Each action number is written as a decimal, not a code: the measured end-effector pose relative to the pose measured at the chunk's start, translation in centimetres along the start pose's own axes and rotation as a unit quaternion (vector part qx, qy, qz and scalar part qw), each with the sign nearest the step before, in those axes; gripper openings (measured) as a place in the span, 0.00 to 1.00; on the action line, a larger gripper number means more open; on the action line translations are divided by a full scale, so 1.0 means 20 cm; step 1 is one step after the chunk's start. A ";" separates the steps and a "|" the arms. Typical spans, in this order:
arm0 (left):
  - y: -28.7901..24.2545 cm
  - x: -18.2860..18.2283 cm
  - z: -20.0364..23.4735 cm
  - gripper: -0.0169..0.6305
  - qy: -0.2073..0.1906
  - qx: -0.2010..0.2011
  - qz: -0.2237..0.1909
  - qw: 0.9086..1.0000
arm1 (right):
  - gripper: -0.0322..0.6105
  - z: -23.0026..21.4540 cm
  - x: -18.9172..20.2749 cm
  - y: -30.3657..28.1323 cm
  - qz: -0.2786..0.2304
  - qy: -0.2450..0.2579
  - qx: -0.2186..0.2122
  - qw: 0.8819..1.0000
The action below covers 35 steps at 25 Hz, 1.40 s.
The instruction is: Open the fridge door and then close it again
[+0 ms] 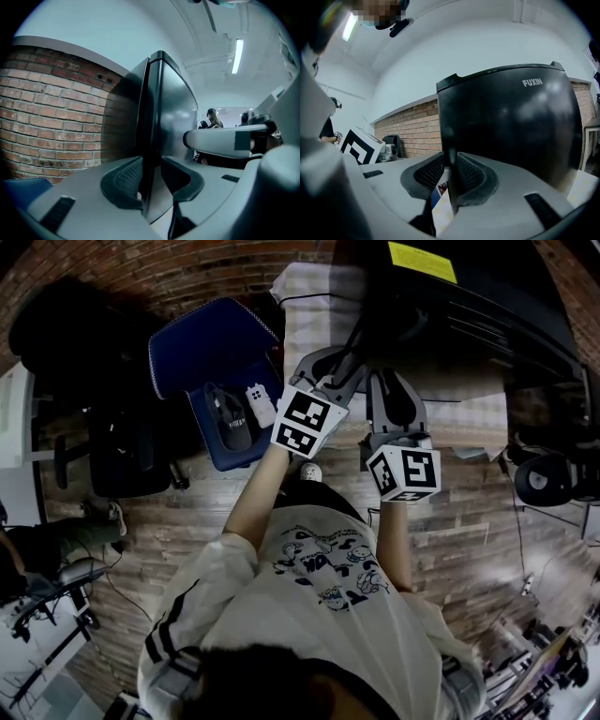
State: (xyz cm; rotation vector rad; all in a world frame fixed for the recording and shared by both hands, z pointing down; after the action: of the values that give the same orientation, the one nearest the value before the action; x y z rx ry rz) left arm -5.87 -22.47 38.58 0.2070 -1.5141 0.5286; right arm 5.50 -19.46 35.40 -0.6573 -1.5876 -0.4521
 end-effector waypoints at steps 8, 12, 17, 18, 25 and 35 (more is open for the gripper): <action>0.01 0.00 -0.02 0.21 0.001 -0.029 -0.004 1.000 | 0.20 -0.02 0.00 0.01 -0.001 0.003 0.025 1.000; 0.06 0.00 -0.03 0.19 0.005 -0.046 -0.011 0.999 | 0.19 -0.01 0.00 0.04 -0.006 0.003 0.041 0.999; 0.15 -0.01 -0.01 0.19 0.014 -0.064 -0.023 0.998 | 0.17 0.01 0.01 0.07 -0.005 0.007 0.050 0.999; 0.16 -0.01 -0.01 0.19 0.014 -0.067 -0.026 0.997 | 0.17 0.02 0.02 0.07 -0.004 0.009 0.049 0.999; 0.25 -0.04 -0.03 0.19 0.009 -0.081 -0.038 0.996 | 0.16 0.09 0.02 0.09 -0.005 0.016 0.046 0.999; 0.32 -0.06 -0.03 0.19 0.008 -0.087 -0.044 0.995 | 0.16 0.13 0.01 0.09 -0.010 0.016 0.048 0.999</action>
State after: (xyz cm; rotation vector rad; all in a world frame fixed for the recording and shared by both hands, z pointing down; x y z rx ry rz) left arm -8.18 -16.83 36.15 0.1332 -1.5201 0.3258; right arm 4.62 -16.33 35.16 -0.5588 -1.5765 -0.3963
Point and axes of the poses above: the fingertips, and each gripper's own axes: y backward along the fingers, z to its left, x out of its underside, the point moved 7 cm from there along y, backward along the fingers, and after that the axes turned 4 degrees about -x, right-handed, at the moved point
